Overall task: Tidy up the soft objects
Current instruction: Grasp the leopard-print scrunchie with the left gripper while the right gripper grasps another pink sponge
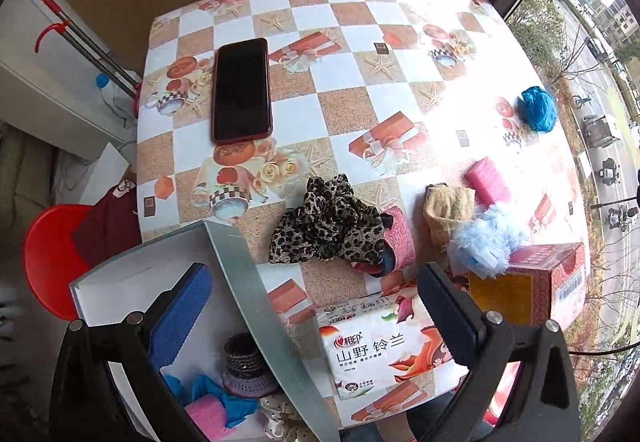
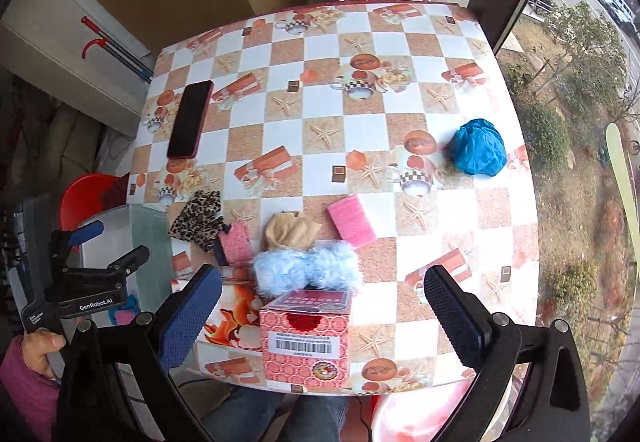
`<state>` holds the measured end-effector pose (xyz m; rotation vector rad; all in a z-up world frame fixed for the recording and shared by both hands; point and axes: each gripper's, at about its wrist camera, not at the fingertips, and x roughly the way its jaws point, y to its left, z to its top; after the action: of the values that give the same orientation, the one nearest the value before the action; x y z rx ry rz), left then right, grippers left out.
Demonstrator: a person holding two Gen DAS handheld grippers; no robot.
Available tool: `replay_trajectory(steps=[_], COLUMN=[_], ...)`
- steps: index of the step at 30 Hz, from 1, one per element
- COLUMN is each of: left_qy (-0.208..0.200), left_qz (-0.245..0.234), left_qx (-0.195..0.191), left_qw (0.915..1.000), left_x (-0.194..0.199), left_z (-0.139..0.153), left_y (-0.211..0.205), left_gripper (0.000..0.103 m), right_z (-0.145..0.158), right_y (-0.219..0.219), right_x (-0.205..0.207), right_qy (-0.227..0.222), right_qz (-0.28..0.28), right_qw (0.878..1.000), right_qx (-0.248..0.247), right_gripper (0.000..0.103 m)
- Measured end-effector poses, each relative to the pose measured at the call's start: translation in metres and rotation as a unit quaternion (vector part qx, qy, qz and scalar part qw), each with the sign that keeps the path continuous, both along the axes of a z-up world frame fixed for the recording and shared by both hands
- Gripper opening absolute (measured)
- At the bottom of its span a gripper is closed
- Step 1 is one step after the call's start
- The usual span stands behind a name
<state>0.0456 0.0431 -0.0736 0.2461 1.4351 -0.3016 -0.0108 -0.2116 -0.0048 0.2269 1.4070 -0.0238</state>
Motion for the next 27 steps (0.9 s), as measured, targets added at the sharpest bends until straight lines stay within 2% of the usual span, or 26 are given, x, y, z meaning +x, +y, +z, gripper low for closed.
replay_trajectory(steps=[5,10,15,19,20,24,27], left_qy=[0.06,0.094,0.133,0.157,0.161,0.163,0.15], left_qz=[0.021,0.028,0.054,0.072,0.075,0.073,0.058], left_qx=[0.034,0.073,0.088,0.099,0.099,0.077,0.041], left_qw=[0.9974,0.9925,0.9858,0.9799,0.9791,0.9808,0.9862], left_x=[0.03,0.041,0.048,0.05,0.05,0.055,0.063], left_z=[-0.057,-0.095,-0.122,-0.136,-0.138,-0.14,-0.135], left_y=[-0.021,-0.034,-0.034,-0.033,-0.033,-0.042,-0.06], left_gripper=[0.103,0.102,0.099,0.096,0.093,0.071,0.063], right_z=[-0.073,-0.137,-0.184,-0.207,-0.211,-0.218,-0.218], right_y=[-0.036,-0.038,-0.027,-0.016,-0.012,-0.008,-0.033], right_x=[0.015,0.036,0.059,0.065,0.065,0.063,0.06], right_qy=[0.057,0.096,0.127,0.144,0.146,0.141,0.136], right_qz=[0.005,0.041,0.075,0.104,0.112,0.127,0.082], right_qw=[0.998,0.995,0.989,0.984,0.983,0.981,0.985], right_qx=[-0.011,-0.003,0.003,-0.005,-0.009,-0.05,-0.061], right_gripper=[0.102,0.102,0.102,0.102,0.102,0.102,0.101])
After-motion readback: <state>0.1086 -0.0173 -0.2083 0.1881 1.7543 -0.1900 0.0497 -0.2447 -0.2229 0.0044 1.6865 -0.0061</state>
